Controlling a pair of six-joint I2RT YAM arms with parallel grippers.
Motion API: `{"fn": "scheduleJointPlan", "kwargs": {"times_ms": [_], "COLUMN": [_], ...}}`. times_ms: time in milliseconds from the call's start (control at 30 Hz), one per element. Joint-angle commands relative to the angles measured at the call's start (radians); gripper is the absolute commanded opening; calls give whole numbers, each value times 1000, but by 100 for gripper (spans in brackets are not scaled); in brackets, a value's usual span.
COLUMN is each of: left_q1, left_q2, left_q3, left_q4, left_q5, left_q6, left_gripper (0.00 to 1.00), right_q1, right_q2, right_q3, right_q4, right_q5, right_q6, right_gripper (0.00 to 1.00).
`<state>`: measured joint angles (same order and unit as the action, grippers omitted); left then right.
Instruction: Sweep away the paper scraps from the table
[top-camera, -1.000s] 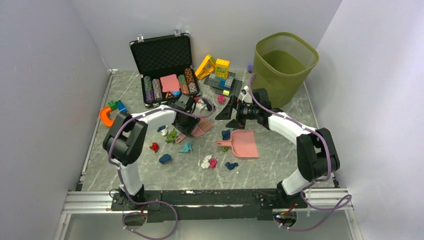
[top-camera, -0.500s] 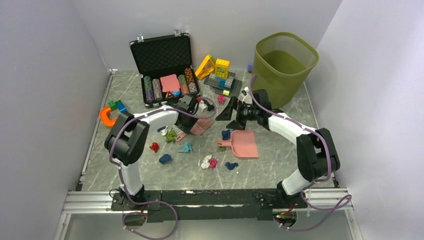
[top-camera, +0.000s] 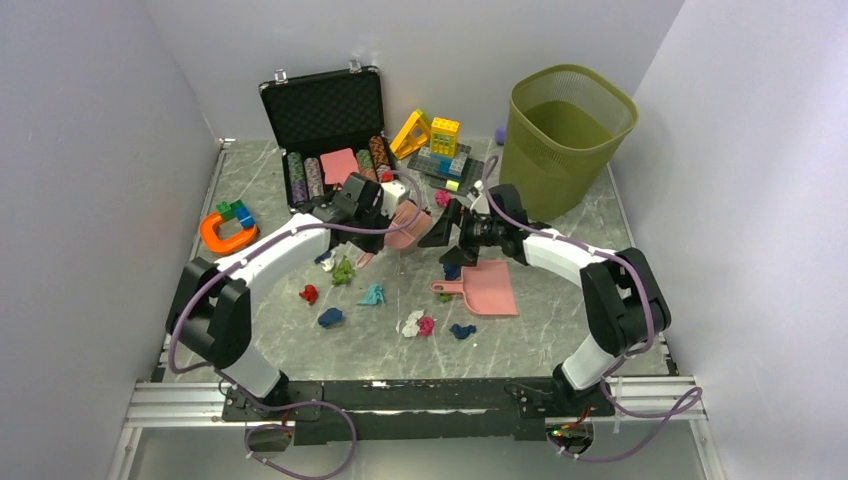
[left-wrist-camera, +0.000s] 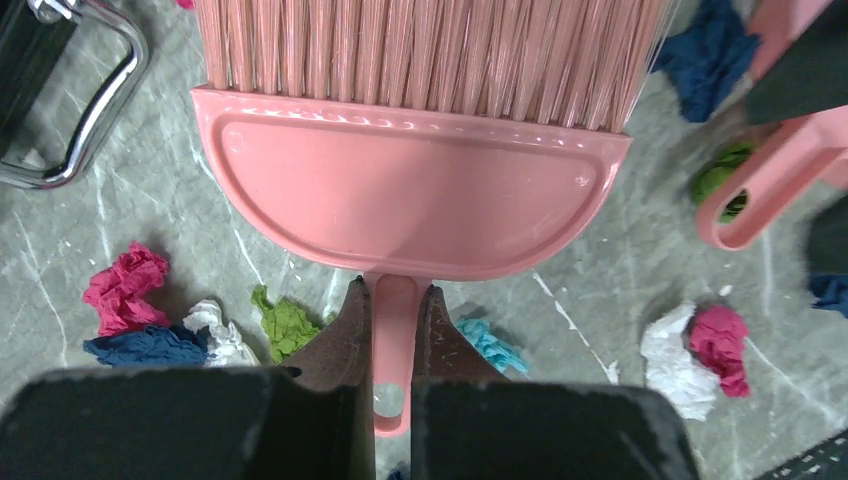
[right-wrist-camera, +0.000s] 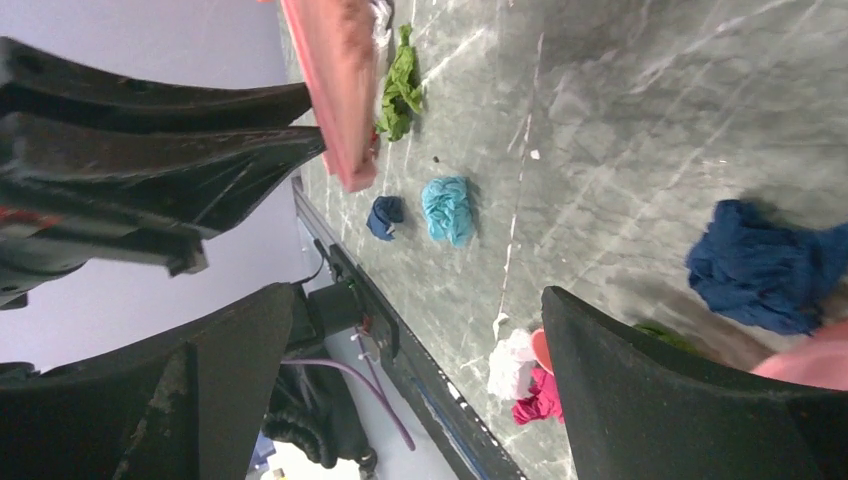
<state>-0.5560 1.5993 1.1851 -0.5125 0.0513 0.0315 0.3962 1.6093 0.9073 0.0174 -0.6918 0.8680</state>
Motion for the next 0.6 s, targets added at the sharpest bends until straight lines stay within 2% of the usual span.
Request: {"fn": "scheduleJointPlan", "kwargs": {"times_ms": [0, 300, 400, 433, 467, 567], "left_q1": [-14, -49, -61, -64, -70, -81], "left_q2": [-58, -76, -71, -71, -73, -78], "left_q3": [38, 57, 69, 72, 73, 71], "left_q4": [-3, -24, -29, -28, -27, -18], "left_q5": [65, 128, 148, 156, 166, 170], "left_q6": [-57, -74, -74, -74, -74, -80], "left_gripper": [0, 0, 0, 0, 0, 0], "right_q1": [32, 89, 96, 98, 98, 102], "right_q2": [31, 62, 71, 74, 77, 86], "right_q3": [24, 102, 109, 111, 110, 113], "right_q4": [126, 96, 89, 89, 92, 103], "right_q5": [4, 50, 62, 64, 64, 49], "right_q6": [57, 18, 14, 14, 15, 26], "right_gripper": [100, 99, 93, 87, 76, 13]}}
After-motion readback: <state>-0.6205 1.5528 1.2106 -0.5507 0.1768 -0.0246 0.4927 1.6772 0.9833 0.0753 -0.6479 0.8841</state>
